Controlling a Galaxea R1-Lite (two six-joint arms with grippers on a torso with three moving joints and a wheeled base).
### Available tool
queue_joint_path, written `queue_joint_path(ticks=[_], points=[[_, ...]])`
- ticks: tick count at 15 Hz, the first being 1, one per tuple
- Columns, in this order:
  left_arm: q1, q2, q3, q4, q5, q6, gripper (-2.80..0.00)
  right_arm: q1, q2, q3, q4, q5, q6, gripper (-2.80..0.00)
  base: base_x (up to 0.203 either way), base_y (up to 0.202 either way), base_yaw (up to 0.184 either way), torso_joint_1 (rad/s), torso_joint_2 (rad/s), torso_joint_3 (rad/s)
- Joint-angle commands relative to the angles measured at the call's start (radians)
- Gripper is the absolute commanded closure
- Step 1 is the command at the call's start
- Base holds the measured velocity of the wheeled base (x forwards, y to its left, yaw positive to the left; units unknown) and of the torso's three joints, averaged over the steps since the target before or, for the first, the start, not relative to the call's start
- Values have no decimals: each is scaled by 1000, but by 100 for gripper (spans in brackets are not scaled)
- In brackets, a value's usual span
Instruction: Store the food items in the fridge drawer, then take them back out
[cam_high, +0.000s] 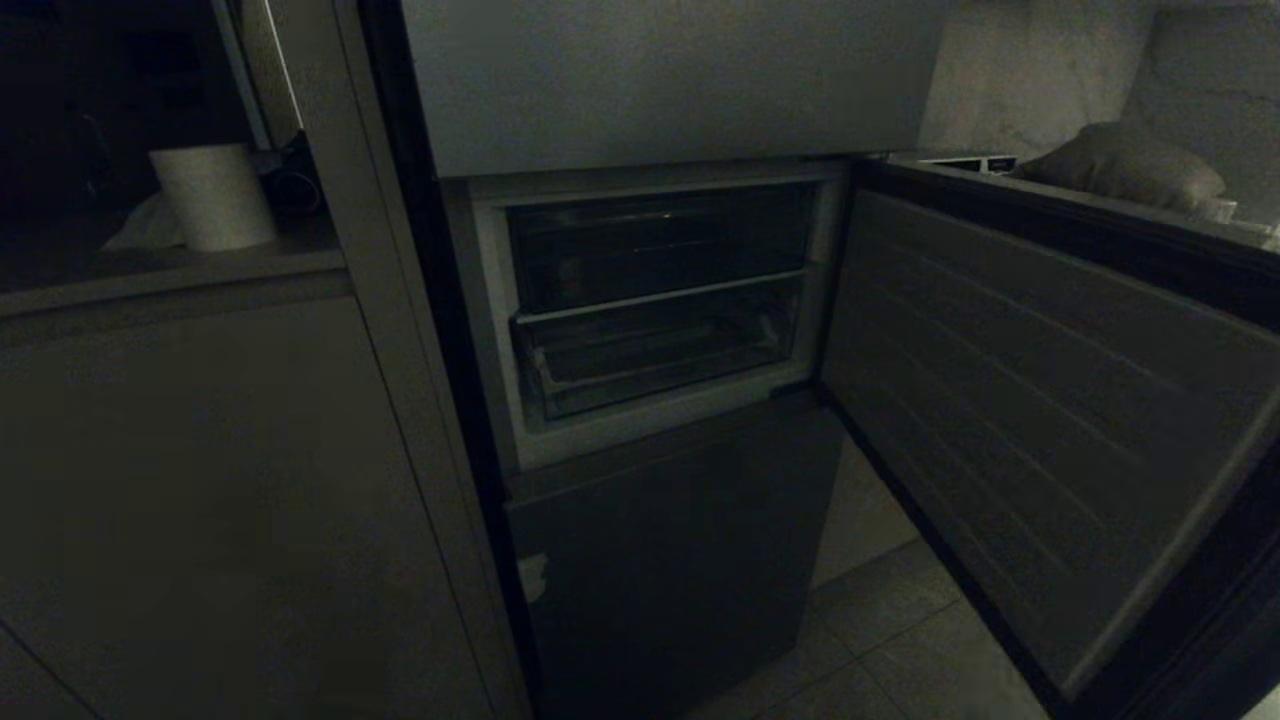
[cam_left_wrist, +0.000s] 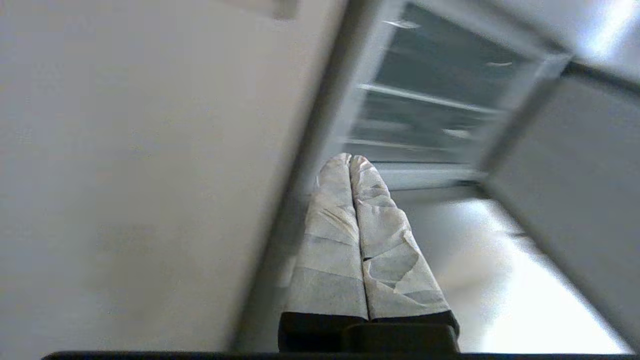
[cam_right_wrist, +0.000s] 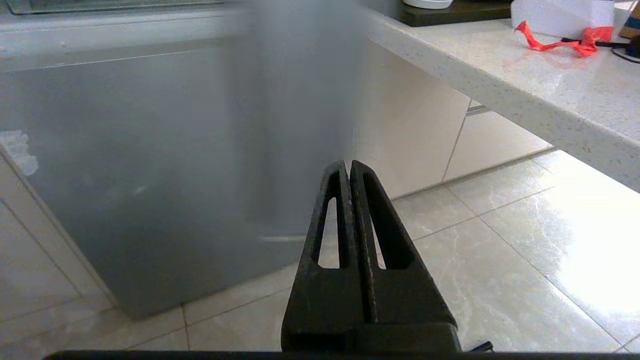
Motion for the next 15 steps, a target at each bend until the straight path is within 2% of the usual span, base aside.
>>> queue_joint_path(ticks=[1,2,3,5,6,7,10,11,13,14,15], points=[[71,-98,66,5,-43,11,0,0,1,0,0,-1,3,0,0,0,0,0,0,0],[74,-116,105,13,-68,27,0,0,0,0,-1,-1,5,0,0,0,0,0,0,0],[74,-136,144,17,-80,89,0,0,0,0,-1,-1,5,0,0,0,0,0,0,0],[68,-168,225,15,-133,331,0,0,0,-1,0,1,0,0,0,0,0,0,0,0],[67,-174,241,21,-157,423,0,0,0,0,0,-1,1,0,0,0,0,0,0,0],[65,-176,248,67,-168,459,0,0,0,0,-1,-1,7,0,0,0,0,0,0,0],[65,-177,245,266,-173,467,0,0,1,0,-1,-2,12,0,0,0,0,0,0,0],[66,-178,231,295,-166,460,0,0,0,0,-1,-1,9,0,0,0,0,0,0,0],[71,-178,204,361,-95,457,0,0,0,0,-1,-1,6,0,0,0,0,0,0,0],[73,-179,181,427,-73,455,0,0,0,-1,0,-1,3,0,0,0,0,0,0,0],[74,-179,181,424,-71,449,0,0,1,-1,0,-1,1,0,0,0,0,0,0,0]])
